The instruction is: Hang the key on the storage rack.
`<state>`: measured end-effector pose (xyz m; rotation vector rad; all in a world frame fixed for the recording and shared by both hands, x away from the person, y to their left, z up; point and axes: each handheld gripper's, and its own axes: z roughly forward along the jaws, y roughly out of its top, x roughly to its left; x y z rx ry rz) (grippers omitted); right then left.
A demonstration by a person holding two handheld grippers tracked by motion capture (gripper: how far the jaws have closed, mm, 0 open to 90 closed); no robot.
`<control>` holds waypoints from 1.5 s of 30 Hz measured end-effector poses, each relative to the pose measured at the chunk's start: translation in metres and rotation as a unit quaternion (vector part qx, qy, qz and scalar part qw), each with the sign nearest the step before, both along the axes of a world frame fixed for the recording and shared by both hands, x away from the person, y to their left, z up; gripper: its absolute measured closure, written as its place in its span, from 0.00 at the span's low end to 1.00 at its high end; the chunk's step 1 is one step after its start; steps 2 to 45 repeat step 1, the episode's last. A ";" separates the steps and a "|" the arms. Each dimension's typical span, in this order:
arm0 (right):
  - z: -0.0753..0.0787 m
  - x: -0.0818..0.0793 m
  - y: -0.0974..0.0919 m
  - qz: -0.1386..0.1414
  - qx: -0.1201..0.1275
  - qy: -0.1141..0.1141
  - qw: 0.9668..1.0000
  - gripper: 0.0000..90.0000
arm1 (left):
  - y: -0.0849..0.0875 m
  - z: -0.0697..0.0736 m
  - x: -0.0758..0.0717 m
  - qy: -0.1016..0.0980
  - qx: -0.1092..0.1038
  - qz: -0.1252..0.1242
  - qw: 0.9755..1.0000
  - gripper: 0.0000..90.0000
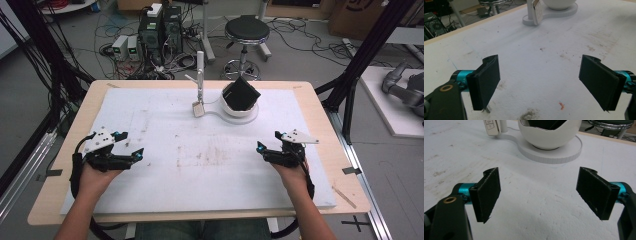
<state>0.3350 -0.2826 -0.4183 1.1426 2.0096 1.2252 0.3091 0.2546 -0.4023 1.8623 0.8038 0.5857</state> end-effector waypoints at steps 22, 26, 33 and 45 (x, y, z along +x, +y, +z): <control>0.000 0.000 -0.001 -0.002 0.000 0.000 1.000 0.22 | 0.000 0.000 0.000 0.001 0.002 0.001 1.000 0.19; 0.000 0.000 -0.001 -0.002 0.000 0.000 1.000 0.22 | 0.000 0.000 0.000 0.001 0.002 0.001 1.000 0.19; 0.000 0.000 -0.001 -0.002 0.000 0.000 1.000 0.22 | 0.000 0.000 0.000 0.001 0.002 0.001 1.000 0.19; 0.000 0.000 -0.001 -0.002 0.000 0.000 1.000 0.22 | 0.000 0.000 0.000 0.001 0.002 0.001 1.000 0.19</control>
